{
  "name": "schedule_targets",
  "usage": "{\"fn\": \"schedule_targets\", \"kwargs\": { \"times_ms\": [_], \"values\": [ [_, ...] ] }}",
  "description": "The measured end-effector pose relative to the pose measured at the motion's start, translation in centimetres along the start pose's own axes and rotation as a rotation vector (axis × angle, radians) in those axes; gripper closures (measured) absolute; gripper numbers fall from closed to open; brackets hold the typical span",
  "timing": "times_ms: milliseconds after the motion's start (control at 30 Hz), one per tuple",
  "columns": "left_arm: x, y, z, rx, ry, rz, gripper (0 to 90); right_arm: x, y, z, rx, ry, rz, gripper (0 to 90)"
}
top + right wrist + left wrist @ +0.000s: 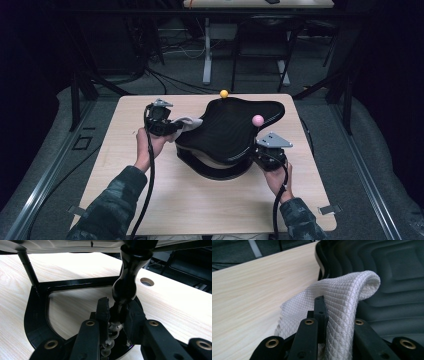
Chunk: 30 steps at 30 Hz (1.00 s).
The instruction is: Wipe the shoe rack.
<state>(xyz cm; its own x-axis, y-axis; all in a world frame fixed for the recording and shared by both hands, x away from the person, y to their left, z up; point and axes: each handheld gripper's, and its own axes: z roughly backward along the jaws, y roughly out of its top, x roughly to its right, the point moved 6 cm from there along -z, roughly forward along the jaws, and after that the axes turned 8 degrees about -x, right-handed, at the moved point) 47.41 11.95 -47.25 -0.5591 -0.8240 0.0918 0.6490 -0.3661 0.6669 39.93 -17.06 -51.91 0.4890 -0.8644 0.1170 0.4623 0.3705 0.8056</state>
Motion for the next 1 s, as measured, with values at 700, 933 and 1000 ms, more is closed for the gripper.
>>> {"fn": "schedule_targets", "kwargs": {
  "times_ms": [700,933,1000],
  "values": [
    [0.1,-0.7,1.2,0.009,0.004,-0.029,82.6,0.0,0.0,0.0,0.0,0.001,0.002,75.1],
    [-1.1,-1.0,1.2,-0.004,0.043,-0.012,82.8,0.1,0.0,0.0,-0.001,0.006,0.008,75.1],
    [-1.5,-1.2,1.2,-0.012,0.046,-0.002,82.9,0.1,0.0,0.0,-0.002,0.007,0.008,75.1]
  ]
}}
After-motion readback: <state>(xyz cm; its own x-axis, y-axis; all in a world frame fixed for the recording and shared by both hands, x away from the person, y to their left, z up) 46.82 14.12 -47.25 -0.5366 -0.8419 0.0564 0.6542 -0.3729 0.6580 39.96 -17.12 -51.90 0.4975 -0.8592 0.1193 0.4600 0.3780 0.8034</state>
